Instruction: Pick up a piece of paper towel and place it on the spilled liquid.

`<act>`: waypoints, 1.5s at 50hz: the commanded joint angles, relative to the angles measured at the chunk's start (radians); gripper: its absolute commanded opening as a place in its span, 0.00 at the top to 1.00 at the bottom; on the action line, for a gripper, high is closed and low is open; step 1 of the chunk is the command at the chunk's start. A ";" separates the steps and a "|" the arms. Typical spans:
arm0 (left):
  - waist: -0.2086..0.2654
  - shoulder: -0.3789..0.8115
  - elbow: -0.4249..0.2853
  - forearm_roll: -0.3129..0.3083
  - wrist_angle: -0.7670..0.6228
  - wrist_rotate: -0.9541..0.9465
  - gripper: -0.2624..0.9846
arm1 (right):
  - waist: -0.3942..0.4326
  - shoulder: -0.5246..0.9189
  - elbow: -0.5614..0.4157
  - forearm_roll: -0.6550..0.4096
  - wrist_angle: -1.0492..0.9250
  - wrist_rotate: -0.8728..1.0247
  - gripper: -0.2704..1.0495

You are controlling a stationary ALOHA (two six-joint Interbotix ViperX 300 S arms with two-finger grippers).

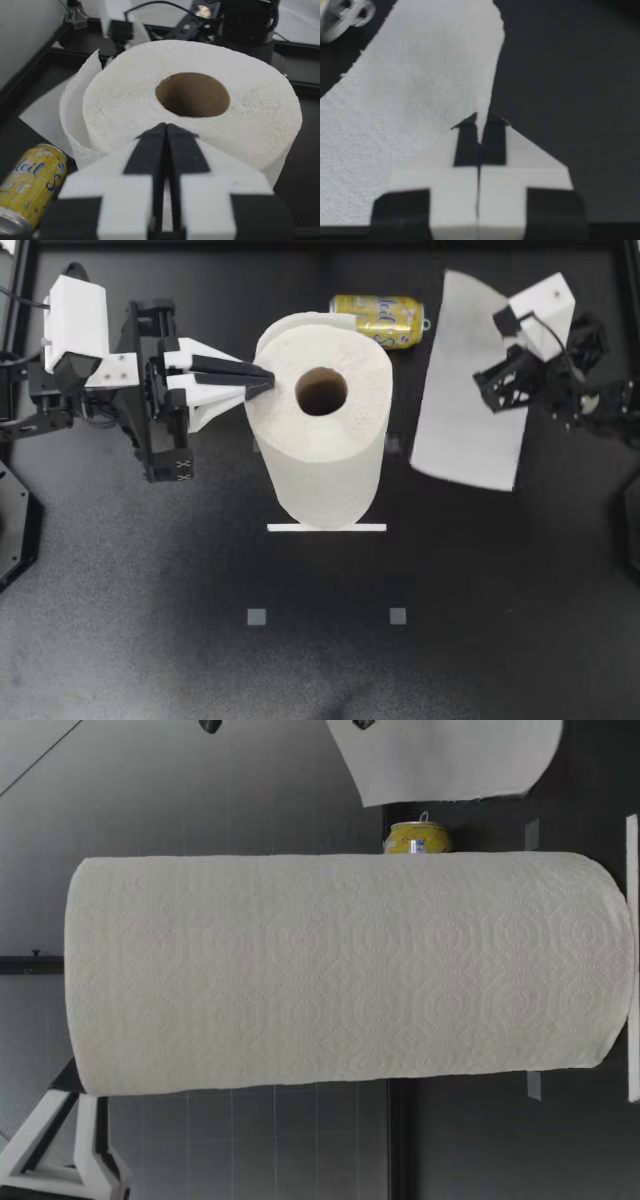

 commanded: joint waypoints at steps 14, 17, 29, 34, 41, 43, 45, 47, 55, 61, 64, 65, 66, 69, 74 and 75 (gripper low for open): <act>0.006 -0.029 -0.008 -0.002 -0.006 0.000 0.71 | -0.173 0.106 -0.138 -0.057 -0.117 -0.110 0.89; 0.006 -0.037 -0.006 -0.002 -0.006 0.002 0.71 | -0.181 0.126 -0.155 -0.055 -0.132 -0.117 0.89; 0.006 -0.057 0.009 -0.002 -0.020 0.000 0.71 | -0.190 0.158 -0.186 -0.048 -0.137 -0.118 0.85; 0.006 -0.067 0.020 -0.002 -0.044 0.000 0.71 | -0.190 0.146 -0.183 -0.046 -0.137 -0.118 0.76; 0.006 -0.083 0.029 -0.002 -0.081 0.002 0.71 | -0.190 0.135 -0.186 -0.044 -0.133 -0.118 0.54; 0.006 -0.084 0.031 -0.002 -0.086 0.002 0.71 | -0.190 0.137 -0.183 -0.043 -0.133 -0.118 0.47; 0.006 -0.084 0.032 -0.002 -0.087 0.002 0.71 | -0.190 0.137 -0.186 -0.035 -0.129 -0.120 0.38; 0.006 -0.084 0.032 -0.002 -0.087 0.002 0.71 | -0.190 0.137 -0.183 -0.026 -0.120 -0.123 0.33; -0.003 -0.087 0.032 0.000 -0.094 0.003 0.71 | -0.190 0.112 -0.160 0.009 -0.060 -0.156 0.28; -0.008 -0.092 0.035 0.000 -0.094 0.002 0.71 | -0.190 0.035 -0.137 0.080 -0.040 -0.242 0.28; -0.008 -0.097 0.037 0.000 -0.094 0.002 0.71 | -0.190 -0.011 -0.123 0.123 -0.034 -0.307 0.28; -0.008 -0.098 0.037 0.000 -0.094 0.002 0.71 | -0.189 -0.023 -0.120 0.137 -0.032 -0.325 0.28; -0.008 -0.100 0.038 0.000 -0.094 0.002 0.71 | -0.189 -0.043 -0.114 0.161 -0.031 -0.356 0.28; -0.008 -0.107 0.038 0.000 -0.094 0.002 0.71 | -0.178 -0.092 -0.100 0.225 -0.029 -0.428 0.28; -0.009 -0.121 0.040 0.000 -0.091 0.002 0.71 | -0.115 -0.184 -0.081 0.354 -0.029 -0.554 0.29; -0.011 -0.123 0.040 0.000 -0.089 0.002 0.71 | -0.100 -0.198 -0.080 0.374 -0.029 -0.569 0.29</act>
